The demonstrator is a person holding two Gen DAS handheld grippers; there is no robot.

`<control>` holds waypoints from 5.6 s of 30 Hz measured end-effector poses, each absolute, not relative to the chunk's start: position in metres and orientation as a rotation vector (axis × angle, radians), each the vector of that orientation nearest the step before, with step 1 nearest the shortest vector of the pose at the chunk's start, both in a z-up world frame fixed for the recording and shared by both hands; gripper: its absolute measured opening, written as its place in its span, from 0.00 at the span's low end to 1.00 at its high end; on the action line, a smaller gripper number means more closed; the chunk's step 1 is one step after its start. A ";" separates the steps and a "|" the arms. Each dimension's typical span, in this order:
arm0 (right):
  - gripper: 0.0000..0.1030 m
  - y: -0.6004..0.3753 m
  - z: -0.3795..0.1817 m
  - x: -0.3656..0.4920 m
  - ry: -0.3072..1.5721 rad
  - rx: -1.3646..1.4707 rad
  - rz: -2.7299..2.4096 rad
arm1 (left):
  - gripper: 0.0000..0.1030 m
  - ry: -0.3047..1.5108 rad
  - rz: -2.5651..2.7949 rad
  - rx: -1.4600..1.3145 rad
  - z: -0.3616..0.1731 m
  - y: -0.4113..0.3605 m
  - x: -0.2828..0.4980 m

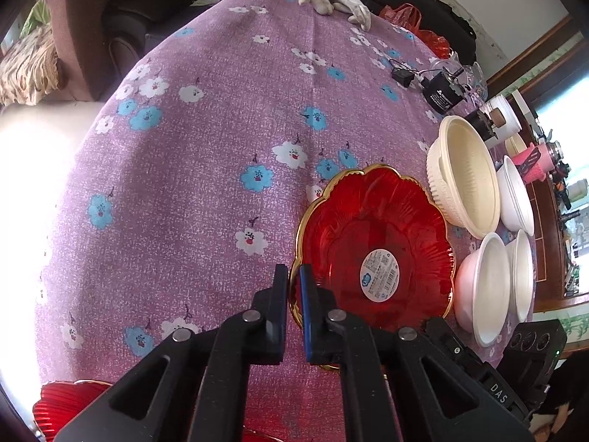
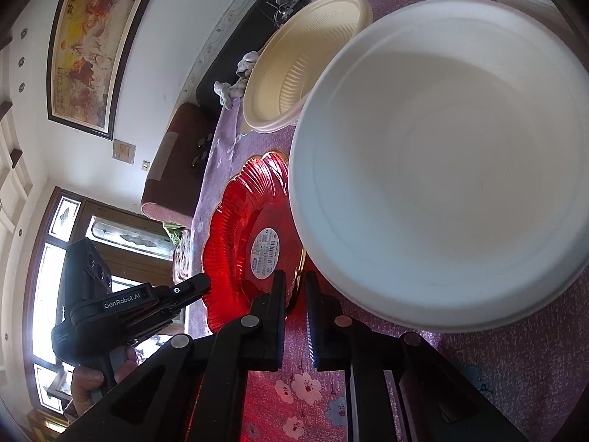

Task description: Organize plates and bowls

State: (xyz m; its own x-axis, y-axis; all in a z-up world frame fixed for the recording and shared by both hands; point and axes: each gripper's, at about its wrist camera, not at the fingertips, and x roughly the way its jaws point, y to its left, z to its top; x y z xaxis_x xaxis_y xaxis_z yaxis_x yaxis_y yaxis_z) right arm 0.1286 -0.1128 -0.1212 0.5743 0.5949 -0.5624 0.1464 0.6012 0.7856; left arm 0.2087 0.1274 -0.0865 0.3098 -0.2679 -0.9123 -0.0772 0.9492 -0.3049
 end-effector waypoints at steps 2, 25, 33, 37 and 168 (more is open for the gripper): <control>0.11 -0.113 -0.121 0.128 0.947 0.915 0.310 | 0.05 1.253 -0.132 -0.318 -0.085 0.128 0.207; 0.10 -0.101 -0.096 0.114 0.899 0.861 0.359 | 0.05 1.190 -0.132 -0.343 -0.053 0.144 0.176; 0.10 -0.089 -0.062 0.091 0.848 0.818 0.411 | 0.05 1.119 -0.129 -0.350 -0.021 0.159 0.142; 0.10 -0.080 -0.045 0.075 0.822 0.791 0.440 | 0.05 1.086 -0.124 -0.356 -0.007 0.170 0.120; 0.38 -0.262 -0.079 0.065 0.718 0.956 0.289 | 0.83 1.135 -0.280 -0.320 -0.057 -0.040 0.184</control>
State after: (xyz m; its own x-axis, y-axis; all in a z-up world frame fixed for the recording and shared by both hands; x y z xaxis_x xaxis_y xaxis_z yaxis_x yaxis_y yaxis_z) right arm 0.0646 -0.2624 -0.0795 0.7363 0.5232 -0.4290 0.0810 0.5614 0.8236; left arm 0.1837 -0.0399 -0.0572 0.3961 -0.3764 -0.8375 0.0559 0.9203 -0.3871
